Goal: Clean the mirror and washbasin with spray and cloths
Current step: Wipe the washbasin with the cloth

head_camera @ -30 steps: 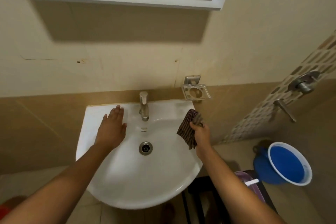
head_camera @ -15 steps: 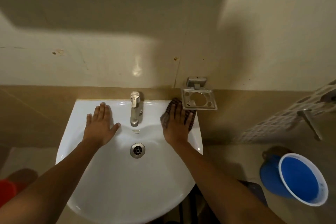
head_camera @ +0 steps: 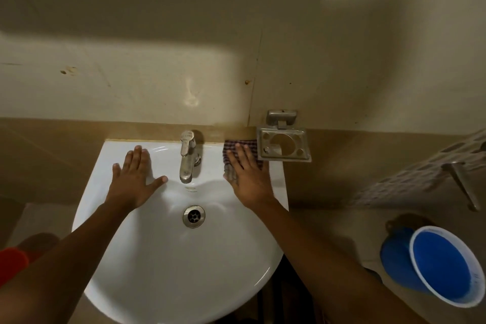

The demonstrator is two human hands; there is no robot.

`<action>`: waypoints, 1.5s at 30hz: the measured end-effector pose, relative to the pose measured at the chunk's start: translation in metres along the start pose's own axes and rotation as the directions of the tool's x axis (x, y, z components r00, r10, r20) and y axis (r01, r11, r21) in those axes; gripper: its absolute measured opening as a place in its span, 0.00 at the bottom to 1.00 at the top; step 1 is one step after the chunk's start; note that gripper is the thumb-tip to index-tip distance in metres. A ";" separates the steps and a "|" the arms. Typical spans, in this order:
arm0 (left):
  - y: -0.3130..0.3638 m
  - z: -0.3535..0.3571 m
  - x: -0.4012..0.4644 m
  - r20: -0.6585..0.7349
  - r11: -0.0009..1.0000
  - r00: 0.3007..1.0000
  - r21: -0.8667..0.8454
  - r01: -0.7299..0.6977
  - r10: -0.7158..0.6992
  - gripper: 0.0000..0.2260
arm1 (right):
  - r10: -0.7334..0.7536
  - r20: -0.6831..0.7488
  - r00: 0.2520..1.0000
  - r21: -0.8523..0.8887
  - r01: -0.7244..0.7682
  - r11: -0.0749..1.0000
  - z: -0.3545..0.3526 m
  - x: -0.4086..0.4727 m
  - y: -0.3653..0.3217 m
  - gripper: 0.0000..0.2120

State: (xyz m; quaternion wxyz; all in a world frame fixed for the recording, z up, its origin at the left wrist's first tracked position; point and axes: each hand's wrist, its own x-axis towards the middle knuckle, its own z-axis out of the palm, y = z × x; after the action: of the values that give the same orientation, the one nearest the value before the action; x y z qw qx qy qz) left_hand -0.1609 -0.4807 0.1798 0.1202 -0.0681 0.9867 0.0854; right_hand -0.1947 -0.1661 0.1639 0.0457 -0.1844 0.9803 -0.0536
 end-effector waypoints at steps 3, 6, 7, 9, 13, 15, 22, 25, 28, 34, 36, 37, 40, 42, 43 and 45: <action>-0.001 0.002 -0.001 -0.022 1.000 1.000 -0.002 -0.008 0.008 0.42 | 0.120 -0.102 0.987 0.000 -0.121 0.993 0.000 -0.014 0.013 0.28; -0.004 0.003 -0.003 -0.035 1.000 0.999 0.003 -0.006 0.006 0.43 | 0.222 -0.247 0.943 0.009 -0.227 0.974 0.008 -0.027 0.023 0.23; -0.004 0.003 -0.003 -0.038 1.000 0.999 0.007 -0.005 0.006 0.43 | 0.249 -0.274 0.929 0.010 -0.256 0.967 0.011 -0.030 0.027 0.23; -0.004 0.003 -0.004 -0.038 1.000 0.999 0.008 0.001 -0.001 0.42 | 0.288 -0.287 0.914 0.002 -0.300 0.954 0.015 -0.033 0.030 0.24; -0.002 0.002 -0.004 -0.039 1.000 0.999 0.009 0.005 -0.005 0.41 | 0.322 -0.303 0.897 0.035 -0.327 0.944 0.018 -0.030 0.022 0.28; -0.002 0.002 -0.003 -0.045 1.000 0.999 0.009 0.003 -0.003 0.41 | 0.307 -0.348 0.886 0.021 -0.320 0.947 0.016 -0.026 0.015 0.28; -0.005 0.000 -0.003 -0.047 1.000 0.999 -0.006 -0.020 0.020 0.42 | 0.129 -0.261 0.957 0.051 -0.119 0.992 0.024 -0.002 -0.036 0.25; -0.007 -0.001 -0.003 -0.043 1.000 0.999 -0.017 -0.027 0.026 0.42 | 0.095 -0.226 0.969 0.088 -0.077 0.993 0.021 0.016 -0.063 0.25; -0.012 -0.003 -0.003 -0.047 0.999 0.998 -0.013 -0.051 0.050 0.40 | 0.064 -0.186 0.981 0.087 -0.048 0.995 0.017 0.030 -0.082 0.26; -0.042 -0.012 -0.006 -0.108 0.982 0.980 -0.074 -0.176 0.167 0.34 | 0.163 -0.196 0.967 0.181 -0.128 0.975 0.027 0.005 -0.093 0.26; -0.055 -0.017 -0.006 -0.128 0.979 0.976 -0.083 -0.186 0.175 0.32 | 0.179 -0.254 0.951 0.266 -0.110 0.958 0.030 -0.005 -0.107 0.25; -0.061 -0.020 -0.006 -0.130 0.978 0.975 -0.081 -0.190 0.179 0.31 | 0.194 -0.271 0.943 0.315 -0.103 0.943 0.032 -0.009 -0.115 0.24; -0.079 -0.027 -0.004 -0.128 0.977 0.973 -0.070 -0.200 0.190 0.30 | 0.254 -0.253 0.934 0.456 -0.117 0.882 0.032 -0.014 -0.139 0.24; -0.087 -0.030 -0.004 -0.121 0.976 0.974 -0.077 -0.202 0.192 0.31 | 0.264 -0.281 0.923 0.496 -0.095 0.863 0.027 -0.015 -0.150 0.23; -0.090 -0.030 -0.004 -0.118 0.974 0.973 -0.083 -0.209 0.199 0.31 | 0.259 -0.312 0.914 0.510 -0.069 0.858 0.025 -0.016 -0.156 0.22; -0.096 -0.030 -0.003 -0.110 0.970 0.970 -0.090 -0.227 0.217 0.32 | 0.211 -0.330 0.920 0.480 -0.028 0.877 0.026 -0.017 -0.169 0.22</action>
State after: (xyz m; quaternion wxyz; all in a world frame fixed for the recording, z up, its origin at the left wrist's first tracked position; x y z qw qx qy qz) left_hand -0.1502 -0.5792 0.1943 0.0572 0.0325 0.9872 0.1450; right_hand -0.1161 -0.3188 0.1600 -0.0951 -0.0924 0.9386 -0.3185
